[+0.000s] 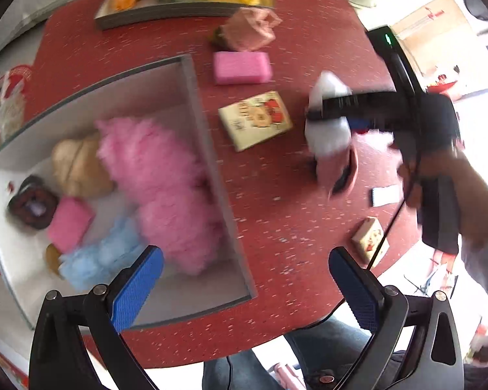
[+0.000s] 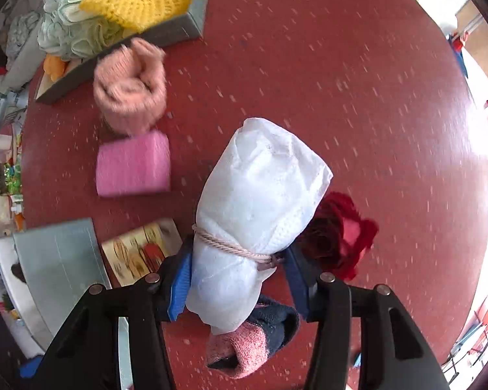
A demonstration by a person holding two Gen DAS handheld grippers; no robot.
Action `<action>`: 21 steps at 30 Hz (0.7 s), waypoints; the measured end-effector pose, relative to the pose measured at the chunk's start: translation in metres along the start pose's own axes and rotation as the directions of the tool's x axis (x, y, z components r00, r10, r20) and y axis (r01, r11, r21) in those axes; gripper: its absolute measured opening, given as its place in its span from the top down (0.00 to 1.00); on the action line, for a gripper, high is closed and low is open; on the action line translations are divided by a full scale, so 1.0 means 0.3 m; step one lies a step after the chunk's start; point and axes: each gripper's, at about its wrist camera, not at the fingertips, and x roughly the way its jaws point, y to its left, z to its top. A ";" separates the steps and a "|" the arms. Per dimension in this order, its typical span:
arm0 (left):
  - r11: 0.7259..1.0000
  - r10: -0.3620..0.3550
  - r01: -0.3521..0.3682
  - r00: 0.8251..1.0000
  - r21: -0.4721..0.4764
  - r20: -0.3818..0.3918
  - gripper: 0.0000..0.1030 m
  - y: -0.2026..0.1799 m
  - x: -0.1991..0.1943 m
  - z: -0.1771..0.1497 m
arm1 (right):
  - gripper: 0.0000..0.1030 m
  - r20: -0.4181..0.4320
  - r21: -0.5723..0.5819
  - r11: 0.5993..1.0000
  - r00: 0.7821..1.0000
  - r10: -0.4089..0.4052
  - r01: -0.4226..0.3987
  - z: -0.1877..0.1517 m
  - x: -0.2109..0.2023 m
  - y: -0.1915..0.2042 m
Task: Organize soft objects
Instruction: 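Move both tools toward the pink knit sock and tissue pack on the table, then grasp the pink knit sock with the left tool while the right tool grasps the yellow tissue pack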
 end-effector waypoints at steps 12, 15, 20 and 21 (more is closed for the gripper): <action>0.974 0.135 -0.133 0.991 0.182 0.000 0.01 -0.350 0.111 0.056 | 0.16 0.156 0.182 0.946 0.958 0.242 -0.268 -0.305 -0.216 -0.426; 0.966 0.127 -0.118 0.992 0.229 -0.025 0.01 -0.444 0.165 0.069 | 0.15 0.177 0.226 0.951 0.969 0.175 -0.213 -0.311 -0.265 -0.517; 0.975 0.090 -0.066 0.990 0.210 -0.108 0.01 -0.560 0.371 0.093 | 0.15 0.087 0.247 0.962 0.991 0.101 -0.120 -0.383 -0.234 -0.622; 0.979 0.084 -0.060 0.990 0.197 -0.112 0.01 -0.578 0.402 0.092 | 0.15 0.065 0.248 0.963 0.993 0.096 -0.109 -0.404 -0.225 -0.652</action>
